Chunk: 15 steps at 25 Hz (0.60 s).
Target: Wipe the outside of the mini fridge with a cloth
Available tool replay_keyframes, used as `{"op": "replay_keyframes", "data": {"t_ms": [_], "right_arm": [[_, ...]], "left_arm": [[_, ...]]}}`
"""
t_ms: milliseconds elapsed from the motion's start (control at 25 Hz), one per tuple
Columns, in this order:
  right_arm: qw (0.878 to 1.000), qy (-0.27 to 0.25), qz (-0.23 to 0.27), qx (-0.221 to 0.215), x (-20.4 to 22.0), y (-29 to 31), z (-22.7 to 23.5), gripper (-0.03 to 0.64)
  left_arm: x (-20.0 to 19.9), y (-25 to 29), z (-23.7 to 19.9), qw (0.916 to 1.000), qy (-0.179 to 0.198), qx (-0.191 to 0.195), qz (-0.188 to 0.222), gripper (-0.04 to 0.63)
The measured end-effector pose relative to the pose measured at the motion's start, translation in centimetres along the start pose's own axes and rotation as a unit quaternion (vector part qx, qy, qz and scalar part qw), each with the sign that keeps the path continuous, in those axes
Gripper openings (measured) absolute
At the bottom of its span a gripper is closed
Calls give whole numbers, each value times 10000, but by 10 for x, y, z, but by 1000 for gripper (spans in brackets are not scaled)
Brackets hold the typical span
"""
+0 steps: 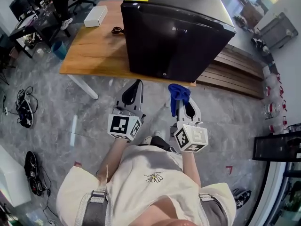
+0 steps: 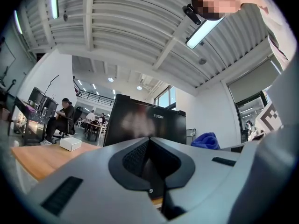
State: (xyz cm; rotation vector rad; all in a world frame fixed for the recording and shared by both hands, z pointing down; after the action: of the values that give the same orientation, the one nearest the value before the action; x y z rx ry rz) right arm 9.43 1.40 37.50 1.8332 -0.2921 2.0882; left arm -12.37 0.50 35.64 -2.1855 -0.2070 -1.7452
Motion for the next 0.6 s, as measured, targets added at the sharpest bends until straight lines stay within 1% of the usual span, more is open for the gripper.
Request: {"op": "replay_keyframes", "data": {"t_ms": [200, 320, 360, 440, 560, 600], "right_arm": [[9998, 88, -103, 155, -4, 27, 18, 61], [9998, 92, -144, 50, -13, 43, 27, 61], [9998, 139, -144, -76, -16, 50, 26, 61], [9985, 241, -52, -492, -26, 71, 17, 61], [9907, 365, 297, -1276, -49, 109, -16, 61], [9876, 376, 444, -1456, -59, 122, -29, 61]], "left_arm": [[2, 22, -10, 9999, -7, -139, -59, 5], [1, 39, -13, 9997, 102, -191, -110, 5], [0, 43, -15, 9996, 142, -227, -125, 5], [-2, 49, -21, 9993, 166, -317, -112, 5], [0, 48, -33, 9983, 167, -546, -107, 5], [2, 46, -36, 9977, 150, -648, -120, 5]]}}
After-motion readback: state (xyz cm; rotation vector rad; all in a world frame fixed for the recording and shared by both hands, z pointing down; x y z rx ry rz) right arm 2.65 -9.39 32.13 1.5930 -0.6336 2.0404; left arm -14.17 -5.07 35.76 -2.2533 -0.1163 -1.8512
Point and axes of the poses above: the fingertips, and each gripper's own axes: y forward along the fingers, z to its right, x out of its underside, the point moved 7 cm from there along -y, backward along the fingers, and after that the axes turned 5 degrees about -y, right-handed, at the moved point
